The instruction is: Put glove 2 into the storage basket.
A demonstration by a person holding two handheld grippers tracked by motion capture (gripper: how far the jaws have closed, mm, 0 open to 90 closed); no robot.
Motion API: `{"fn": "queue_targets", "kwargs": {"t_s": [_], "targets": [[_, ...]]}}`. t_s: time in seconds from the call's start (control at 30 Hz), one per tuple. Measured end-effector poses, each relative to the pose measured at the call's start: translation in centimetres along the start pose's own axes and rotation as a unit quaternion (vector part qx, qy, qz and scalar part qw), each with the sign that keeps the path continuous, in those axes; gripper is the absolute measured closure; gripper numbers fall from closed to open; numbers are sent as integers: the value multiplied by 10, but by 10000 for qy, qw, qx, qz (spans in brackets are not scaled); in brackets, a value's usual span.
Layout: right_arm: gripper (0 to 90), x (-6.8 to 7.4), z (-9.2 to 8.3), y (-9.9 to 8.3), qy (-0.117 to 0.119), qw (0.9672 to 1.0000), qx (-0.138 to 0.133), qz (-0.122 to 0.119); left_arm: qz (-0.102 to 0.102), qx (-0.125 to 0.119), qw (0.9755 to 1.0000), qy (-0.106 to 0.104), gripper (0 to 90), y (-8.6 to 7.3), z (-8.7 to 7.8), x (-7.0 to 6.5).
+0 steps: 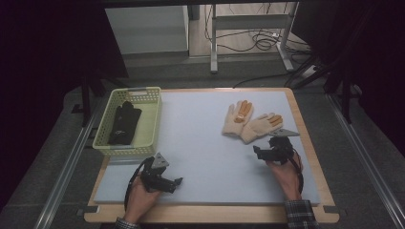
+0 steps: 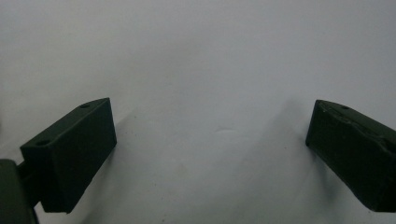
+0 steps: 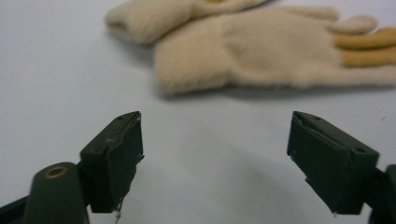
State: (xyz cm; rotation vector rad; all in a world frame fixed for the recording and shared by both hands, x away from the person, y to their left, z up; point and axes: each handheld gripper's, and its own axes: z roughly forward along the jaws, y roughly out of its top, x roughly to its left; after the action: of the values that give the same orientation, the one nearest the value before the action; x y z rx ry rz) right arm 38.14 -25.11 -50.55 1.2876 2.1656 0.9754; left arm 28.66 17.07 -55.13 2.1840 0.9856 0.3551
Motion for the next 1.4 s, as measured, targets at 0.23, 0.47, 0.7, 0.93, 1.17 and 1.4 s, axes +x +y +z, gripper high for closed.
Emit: {"fn": "queue_targets", "kwargs": {"t_s": [0.23,0.47,0.7,0.93,1.17,1.4], "targets": [[231,-15,16,23,-119,9999,10,74,-16,-1,10000,-5,19,0,0,0],[225,-27,45,44,-231,9996,104,122,-17,0,10000,-7,19,0,0,0],[248,-32,74,54,-467,9981,389,36,-8,6,10000,-10,19,0,0,0],[564,-32,77,55,-467,9972,524,-239,-7,4,10000,-10,19,0,0,0],[653,-39,55,53,-205,9992,261,-225,-7,5,10000,-10,19,0,0,0],[819,-39,17,49,116,9994,15,-320,-22,-4,10000,-9,19,0,0,0]]}}
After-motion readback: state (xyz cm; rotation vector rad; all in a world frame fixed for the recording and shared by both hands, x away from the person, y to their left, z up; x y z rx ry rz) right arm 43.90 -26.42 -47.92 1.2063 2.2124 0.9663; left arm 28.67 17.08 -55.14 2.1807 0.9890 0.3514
